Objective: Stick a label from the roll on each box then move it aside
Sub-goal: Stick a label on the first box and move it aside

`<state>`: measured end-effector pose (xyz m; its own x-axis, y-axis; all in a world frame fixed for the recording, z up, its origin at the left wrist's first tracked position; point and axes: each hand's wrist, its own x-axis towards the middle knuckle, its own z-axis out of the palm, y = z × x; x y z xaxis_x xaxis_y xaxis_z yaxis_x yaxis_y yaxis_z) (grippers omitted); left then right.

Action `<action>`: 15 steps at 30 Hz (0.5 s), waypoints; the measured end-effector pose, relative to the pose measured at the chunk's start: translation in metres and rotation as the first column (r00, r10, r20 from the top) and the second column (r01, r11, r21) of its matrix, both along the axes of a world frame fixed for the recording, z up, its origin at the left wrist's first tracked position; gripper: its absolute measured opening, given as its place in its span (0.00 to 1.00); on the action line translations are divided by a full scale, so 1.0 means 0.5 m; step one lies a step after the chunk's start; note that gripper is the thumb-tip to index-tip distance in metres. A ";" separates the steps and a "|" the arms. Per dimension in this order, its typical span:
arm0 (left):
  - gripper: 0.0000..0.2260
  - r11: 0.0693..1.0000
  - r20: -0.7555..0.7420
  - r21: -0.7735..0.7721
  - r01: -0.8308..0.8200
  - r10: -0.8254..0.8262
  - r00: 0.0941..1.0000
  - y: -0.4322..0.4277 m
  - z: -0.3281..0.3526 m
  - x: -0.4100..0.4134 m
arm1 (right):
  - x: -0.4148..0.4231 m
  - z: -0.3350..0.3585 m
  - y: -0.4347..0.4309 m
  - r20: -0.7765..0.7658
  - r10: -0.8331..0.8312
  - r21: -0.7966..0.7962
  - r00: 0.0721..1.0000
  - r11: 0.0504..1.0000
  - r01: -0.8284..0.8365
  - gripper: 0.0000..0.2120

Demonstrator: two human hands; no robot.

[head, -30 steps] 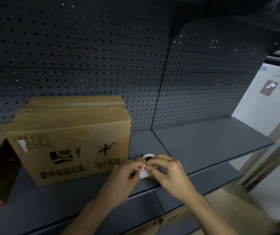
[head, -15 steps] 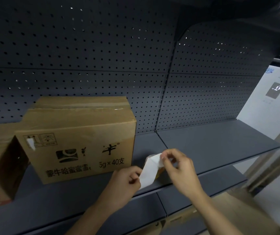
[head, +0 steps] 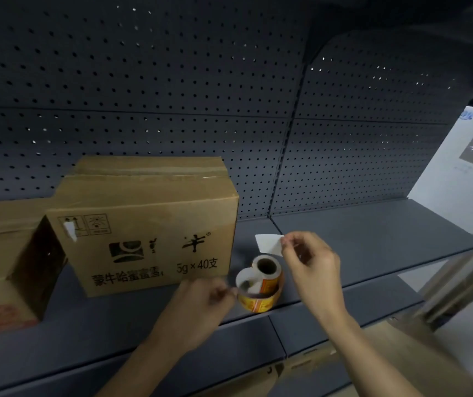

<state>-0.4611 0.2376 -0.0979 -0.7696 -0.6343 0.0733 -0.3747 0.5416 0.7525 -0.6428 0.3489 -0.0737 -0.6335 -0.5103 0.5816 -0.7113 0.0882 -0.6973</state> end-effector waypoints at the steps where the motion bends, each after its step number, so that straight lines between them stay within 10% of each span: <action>1: 0.16 0.999 -0.052 0.045 -0.021 0.024 0.998 -0.001 0.005 0.002 | 0.008 -0.001 -0.005 -0.041 0.008 0.003 0.999 1.000 -0.008 0.06; 6: 0.08 0.703 -0.343 0.708 0.070 0.256 0.904 0.007 0.044 -0.010 | 0.055 -0.009 -0.031 -0.264 0.056 0.013 0.963 0.998 -0.054 0.05; 9: 0.14 0.511 -0.387 0.842 0.172 0.351 0.853 0.010 0.058 -0.018 | 0.073 -0.018 -0.038 -0.441 0.109 0.025 0.891 0.994 -0.109 0.09; 15: 0.06 0.602 -0.429 0.786 0.142 0.364 0.827 -0.010 0.058 -0.027 | 0.075 -0.037 -0.039 -0.599 0.189 0.108 0.778 0.982 -0.156 0.06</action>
